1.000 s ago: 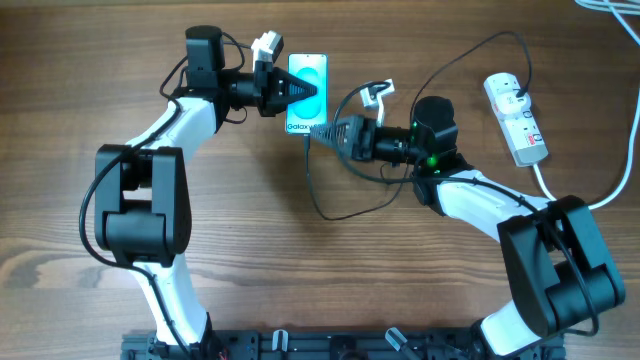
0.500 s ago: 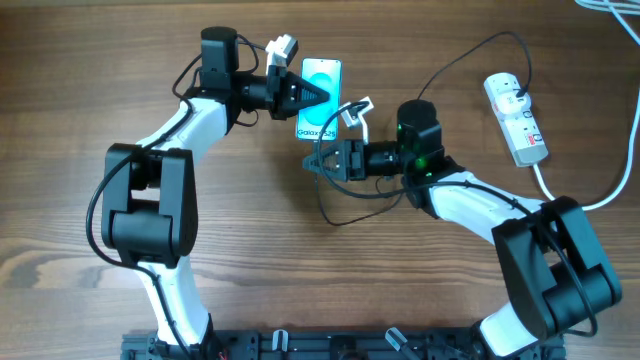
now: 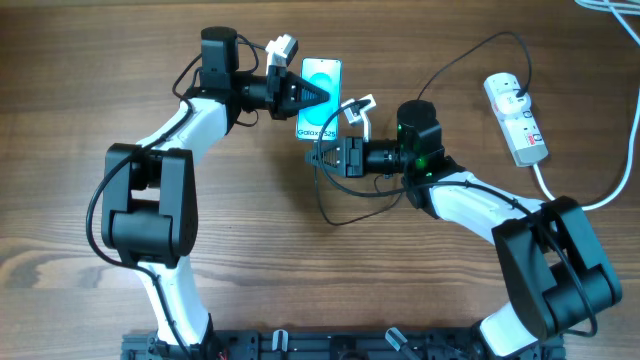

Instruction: Plug charger to phone and switch on socket

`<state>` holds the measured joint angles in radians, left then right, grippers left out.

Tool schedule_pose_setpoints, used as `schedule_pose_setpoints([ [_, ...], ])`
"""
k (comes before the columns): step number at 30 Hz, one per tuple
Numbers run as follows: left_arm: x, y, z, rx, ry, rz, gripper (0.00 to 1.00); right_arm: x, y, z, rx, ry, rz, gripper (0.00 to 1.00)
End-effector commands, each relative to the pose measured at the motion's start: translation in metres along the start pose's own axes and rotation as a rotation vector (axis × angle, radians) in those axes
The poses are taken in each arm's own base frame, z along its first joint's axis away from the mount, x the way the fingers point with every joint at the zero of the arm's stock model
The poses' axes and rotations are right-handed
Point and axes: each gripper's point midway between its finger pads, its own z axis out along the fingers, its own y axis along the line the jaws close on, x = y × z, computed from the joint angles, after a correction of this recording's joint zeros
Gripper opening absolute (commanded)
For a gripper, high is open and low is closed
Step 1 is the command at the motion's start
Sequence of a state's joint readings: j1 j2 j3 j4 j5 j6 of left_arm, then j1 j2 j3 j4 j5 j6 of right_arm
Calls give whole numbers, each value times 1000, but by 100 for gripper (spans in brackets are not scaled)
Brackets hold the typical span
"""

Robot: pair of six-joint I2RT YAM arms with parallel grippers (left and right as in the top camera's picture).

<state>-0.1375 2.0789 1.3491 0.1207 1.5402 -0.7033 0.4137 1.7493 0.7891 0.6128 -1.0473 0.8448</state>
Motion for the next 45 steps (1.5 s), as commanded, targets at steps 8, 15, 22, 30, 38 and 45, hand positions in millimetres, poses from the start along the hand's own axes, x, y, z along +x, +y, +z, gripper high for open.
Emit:
schedule_pose_setpoints([
  [8, 1, -4, -10, 20, 2, -65, 4, -9, 7, 0, -11, -21, 34, 17],
  [15, 1, -4, -9, 21, 4, -71, 4, -21, 13, 0, -26, -70, 59, 4],
  [22, 2, -4, -9, 22, 5, -67, 4, -48, 2, -21, 2, -177, 142, 4],
  [30, 5, -5, 0, 25, 27, -67, 4, -63, -4, -25, 46, -267, 88, 4],
  [38, 6, -5, 0, 26, 28, -67, 4, -84, -5, -32, 74, -379, 50, 4],
  [45, 4, -5, -4, 24, 17, -48, 4, -66, 2, -27, 35, -266, -25, 100],
])
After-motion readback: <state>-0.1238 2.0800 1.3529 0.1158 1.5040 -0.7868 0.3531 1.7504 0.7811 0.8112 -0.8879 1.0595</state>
